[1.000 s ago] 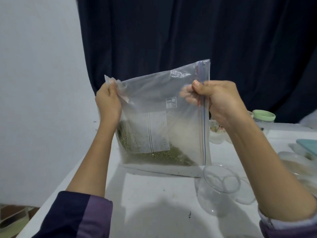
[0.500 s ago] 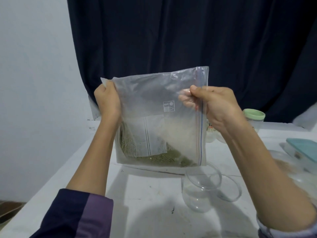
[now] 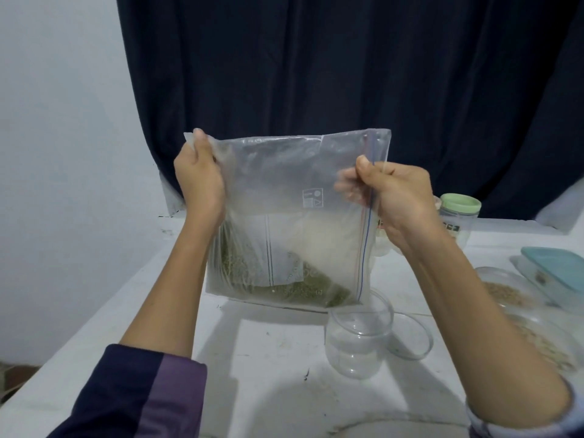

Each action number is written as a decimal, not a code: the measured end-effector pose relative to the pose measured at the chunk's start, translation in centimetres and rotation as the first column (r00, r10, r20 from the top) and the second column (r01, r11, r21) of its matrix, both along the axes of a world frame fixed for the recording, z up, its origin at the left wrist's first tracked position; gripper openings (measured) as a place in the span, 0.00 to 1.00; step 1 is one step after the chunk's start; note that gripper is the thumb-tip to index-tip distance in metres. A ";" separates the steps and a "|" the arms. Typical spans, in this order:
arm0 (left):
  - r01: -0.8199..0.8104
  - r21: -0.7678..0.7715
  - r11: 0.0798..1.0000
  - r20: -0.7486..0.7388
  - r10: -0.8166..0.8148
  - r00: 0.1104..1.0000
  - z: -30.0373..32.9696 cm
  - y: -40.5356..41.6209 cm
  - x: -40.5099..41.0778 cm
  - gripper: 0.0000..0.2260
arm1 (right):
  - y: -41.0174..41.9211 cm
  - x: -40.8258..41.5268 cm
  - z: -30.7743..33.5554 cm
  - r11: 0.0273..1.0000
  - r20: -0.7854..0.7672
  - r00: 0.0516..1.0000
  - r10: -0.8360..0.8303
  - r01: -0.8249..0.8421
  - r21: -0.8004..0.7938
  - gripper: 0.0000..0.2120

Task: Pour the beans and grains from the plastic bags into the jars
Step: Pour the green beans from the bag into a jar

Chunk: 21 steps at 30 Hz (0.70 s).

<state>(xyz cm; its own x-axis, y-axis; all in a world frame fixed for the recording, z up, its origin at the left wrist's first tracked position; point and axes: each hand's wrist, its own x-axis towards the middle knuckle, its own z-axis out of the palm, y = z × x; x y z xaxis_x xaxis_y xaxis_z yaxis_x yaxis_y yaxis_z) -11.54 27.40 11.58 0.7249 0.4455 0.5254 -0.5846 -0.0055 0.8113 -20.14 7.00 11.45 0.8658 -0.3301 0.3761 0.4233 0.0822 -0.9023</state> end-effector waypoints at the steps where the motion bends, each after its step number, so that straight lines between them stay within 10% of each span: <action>1: -0.021 0.004 1.000 0.007 0.021 1.000 0.1 -0.2 -0.2 0.20 | -0.2 -0.1 -0.1 0.999 -0.005 1.000 -0.023 0.023 -0.022 0.12; 21: 0.090 -0.206 0.975 -0.019 -0.096 0.995 1.3 -0.4 -3.1 0.23 | -1.2 -0.3 -0.1 0.995 -0.130 0.989 0.067 -0.058 0.076 0.08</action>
<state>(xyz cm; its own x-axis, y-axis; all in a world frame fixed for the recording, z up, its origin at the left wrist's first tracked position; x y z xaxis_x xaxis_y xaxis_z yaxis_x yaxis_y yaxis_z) -14.64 27.02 12.87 0.7817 0.4713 0.4084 -0.5510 0.2152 0.8063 -20.45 5.80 11.33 0.9261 -0.2957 0.2342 0.2926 0.1714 -0.9407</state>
